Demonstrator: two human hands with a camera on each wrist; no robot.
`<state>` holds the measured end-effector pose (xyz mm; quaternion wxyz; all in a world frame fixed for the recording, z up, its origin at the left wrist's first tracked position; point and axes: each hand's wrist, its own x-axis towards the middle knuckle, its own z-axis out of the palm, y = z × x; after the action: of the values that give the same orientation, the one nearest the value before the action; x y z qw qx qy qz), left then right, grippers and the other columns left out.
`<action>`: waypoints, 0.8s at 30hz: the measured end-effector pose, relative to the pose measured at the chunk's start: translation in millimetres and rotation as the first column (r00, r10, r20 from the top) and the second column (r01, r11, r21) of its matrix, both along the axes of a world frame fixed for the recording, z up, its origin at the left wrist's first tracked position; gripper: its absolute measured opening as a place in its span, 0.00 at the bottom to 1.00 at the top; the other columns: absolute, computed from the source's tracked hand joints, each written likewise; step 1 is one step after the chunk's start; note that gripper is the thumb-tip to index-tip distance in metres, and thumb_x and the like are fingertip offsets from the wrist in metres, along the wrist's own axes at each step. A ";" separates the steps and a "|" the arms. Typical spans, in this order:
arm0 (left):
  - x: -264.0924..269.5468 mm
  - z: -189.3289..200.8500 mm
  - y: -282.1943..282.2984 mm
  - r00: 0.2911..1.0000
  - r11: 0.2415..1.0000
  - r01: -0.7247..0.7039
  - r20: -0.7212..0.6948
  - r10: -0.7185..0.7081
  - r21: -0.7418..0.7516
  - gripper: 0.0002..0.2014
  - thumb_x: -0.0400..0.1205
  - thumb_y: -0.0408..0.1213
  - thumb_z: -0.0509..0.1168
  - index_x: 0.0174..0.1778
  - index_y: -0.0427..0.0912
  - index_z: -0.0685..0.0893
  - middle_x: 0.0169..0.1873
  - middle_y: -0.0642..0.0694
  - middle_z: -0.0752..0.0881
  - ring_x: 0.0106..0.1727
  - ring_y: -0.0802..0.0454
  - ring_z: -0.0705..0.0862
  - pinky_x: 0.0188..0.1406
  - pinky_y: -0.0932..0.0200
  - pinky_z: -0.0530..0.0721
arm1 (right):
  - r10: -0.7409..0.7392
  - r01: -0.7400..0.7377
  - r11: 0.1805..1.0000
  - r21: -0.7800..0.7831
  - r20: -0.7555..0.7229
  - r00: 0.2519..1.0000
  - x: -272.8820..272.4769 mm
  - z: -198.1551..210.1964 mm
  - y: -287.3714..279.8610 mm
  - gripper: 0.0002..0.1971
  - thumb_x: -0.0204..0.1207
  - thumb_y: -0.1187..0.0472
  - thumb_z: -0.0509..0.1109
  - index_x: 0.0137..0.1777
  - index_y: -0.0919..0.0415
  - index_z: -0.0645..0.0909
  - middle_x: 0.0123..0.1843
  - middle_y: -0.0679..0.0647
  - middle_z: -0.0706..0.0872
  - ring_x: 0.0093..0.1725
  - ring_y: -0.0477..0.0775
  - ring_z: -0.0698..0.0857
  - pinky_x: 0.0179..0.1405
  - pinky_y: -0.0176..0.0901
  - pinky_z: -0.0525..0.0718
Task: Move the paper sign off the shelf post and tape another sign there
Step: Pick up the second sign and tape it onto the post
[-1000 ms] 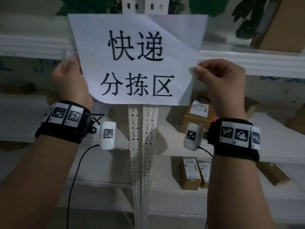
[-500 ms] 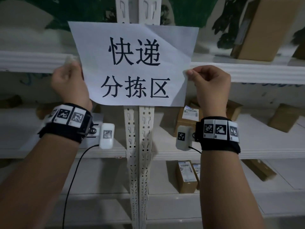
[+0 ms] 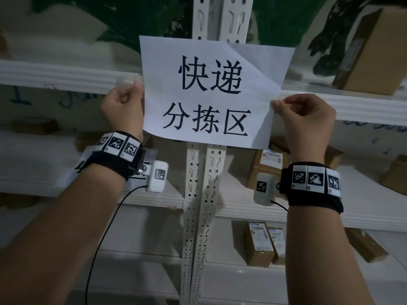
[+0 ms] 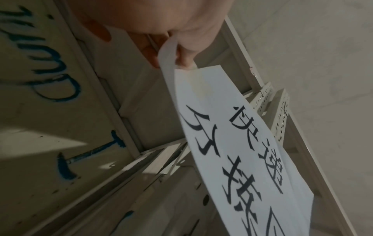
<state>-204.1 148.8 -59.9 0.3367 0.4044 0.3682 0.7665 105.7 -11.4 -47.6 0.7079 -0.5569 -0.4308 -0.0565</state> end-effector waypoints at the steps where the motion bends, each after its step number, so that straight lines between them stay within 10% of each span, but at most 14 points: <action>1: -1.6 0.3 1.2 1.000 1.000 0.004 0.018 -0.003 -0.027 0.15 0.75 0.48 0.83 0.44 0.41 0.91 0.45 0.38 0.96 0.45 0.45 0.96 0.52 0.47 0.96 | 0.000 0.000 1.000 0.003 -0.001 1.000 0.2 0.5 -1.2 0.13 0.70 0.50 0.89 0.48 0.56 0.93 0.42 0.48 0.95 0.44 0.49 0.95 0.53 0.51 0.95; 6: -13.2 2.3 6.4 0.988 0.978 0.112 0.120 -0.092 -0.175 0.19 0.70 0.50 0.89 0.44 0.48 0.87 0.41 0.50 0.93 0.39 0.56 0.88 0.52 0.57 0.91 | -0.047 0.047 0.999 0.000 -0.021 0.999 10.5 5.2 -5.8 0.22 0.60 0.43 0.92 0.44 0.57 0.91 0.38 0.51 0.94 0.35 0.45 0.89 0.41 0.39 0.91; 11: -17.9 6.1 0.3 0.963 0.938 0.234 0.194 -0.187 -0.257 0.28 0.68 0.54 0.89 0.61 0.47 0.91 0.52 0.53 0.97 0.58 0.52 0.93 0.70 0.44 0.88 | -0.058 0.058 0.998 0.009 -0.058 0.997 12.3 4.9 -5.3 0.24 0.57 0.43 0.93 0.42 0.59 0.90 0.38 0.55 0.93 0.32 0.43 0.83 0.38 0.42 0.89; 15: -12.2 5.1 -6.4 0.974 0.976 0.122 0.209 -0.083 -0.182 0.24 0.72 0.50 0.88 0.55 0.39 0.90 0.45 0.55 0.94 0.42 0.65 0.91 0.47 0.64 0.91 | -0.065 0.065 0.998 0.006 -0.064 0.996 9.7 4.1 -5.5 0.23 0.59 0.44 0.93 0.42 0.59 0.90 0.38 0.56 0.93 0.33 0.44 0.83 0.40 0.45 0.90; 19: 12.8 0.3 -19.7 0.892 0.899 -0.327 -0.220 0.395 0.291 0.24 0.81 0.34 0.76 0.27 0.45 0.69 0.23 0.47 0.72 0.23 0.56 0.69 0.33 0.55 0.73 | -0.143 0.141 0.988 -0.070 -0.027 0.989 10.6 5.4 -4.5 0.24 0.58 0.37 0.90 0.45 0.52 0.89 0.42 0.49 0.91 0.40 0.47 0.88 0.48 0.54 0.93; 24: 97.5 5.3 -73.0 0.611 0.701 0.095 -0.598 0.519 0.706 0.14 0.83 0.30 0.73 0.33 0.43 0.79 0.32 0.52 0.76 0.35 0.53 0.74 0.43 0.55 0.77 | -0.350 0.371 0.917 -0.150 0.149 0.925 13.9 10.4 -4.6 0.31 0.57 0.28 0.86 0.58 0.40 0.86 0.71 0.48 0.77 0.74 0.55 0.77 0.76 0.59 0.80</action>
<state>-106.5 75.9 -54.6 -0.1252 0.7300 0.2171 0.6358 119.6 -15.9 -37.2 0.6066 -0.6824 -0.3656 -0.1811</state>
